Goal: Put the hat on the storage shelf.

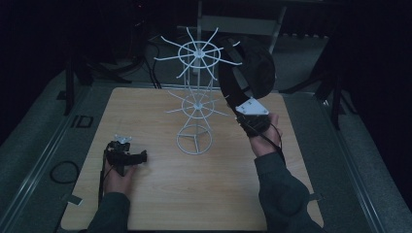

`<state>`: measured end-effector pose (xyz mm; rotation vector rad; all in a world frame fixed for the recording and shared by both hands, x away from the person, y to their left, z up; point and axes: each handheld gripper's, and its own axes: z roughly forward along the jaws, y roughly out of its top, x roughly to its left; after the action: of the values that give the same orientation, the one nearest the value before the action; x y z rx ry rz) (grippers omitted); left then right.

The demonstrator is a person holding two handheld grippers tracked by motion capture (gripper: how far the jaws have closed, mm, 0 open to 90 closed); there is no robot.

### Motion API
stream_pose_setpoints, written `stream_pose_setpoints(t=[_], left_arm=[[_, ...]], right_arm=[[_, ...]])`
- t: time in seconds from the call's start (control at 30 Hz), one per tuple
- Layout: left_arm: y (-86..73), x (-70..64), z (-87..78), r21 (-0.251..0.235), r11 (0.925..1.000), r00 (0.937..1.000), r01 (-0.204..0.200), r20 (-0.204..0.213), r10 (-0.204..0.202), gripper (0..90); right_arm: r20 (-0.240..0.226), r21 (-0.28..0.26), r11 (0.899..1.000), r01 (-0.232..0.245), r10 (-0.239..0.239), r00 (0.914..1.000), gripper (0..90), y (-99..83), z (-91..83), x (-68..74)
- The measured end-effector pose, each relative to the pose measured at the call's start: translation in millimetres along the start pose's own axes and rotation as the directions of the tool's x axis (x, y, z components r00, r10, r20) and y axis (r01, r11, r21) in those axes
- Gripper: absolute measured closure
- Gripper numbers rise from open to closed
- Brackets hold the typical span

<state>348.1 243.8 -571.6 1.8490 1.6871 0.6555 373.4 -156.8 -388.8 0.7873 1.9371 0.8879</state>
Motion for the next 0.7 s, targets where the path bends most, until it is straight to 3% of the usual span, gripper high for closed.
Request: stream_pose_setpoints(t=[0.43, 0.7], left_arm=[[0.0, -0.1, 0.0, 0.000, 1.0000, 1.0000, 0.002, 0.001, -0.002, 0.8], [0.0, -0.2, 0.0, -0.001, 1.0000, 1.0000, 0.003, 0.001, -0.003, 0.8]], right_arm=[[-0.008, 0.017, 1.000, 0.008, -0.007, 0.9999, 79.0, -4.6, 3.9, 2.2], [-0.033, 0.015, 1.000, -0.011, 0.011, 0.9994, 71.9, -10.7, 5.5, 2.8]])
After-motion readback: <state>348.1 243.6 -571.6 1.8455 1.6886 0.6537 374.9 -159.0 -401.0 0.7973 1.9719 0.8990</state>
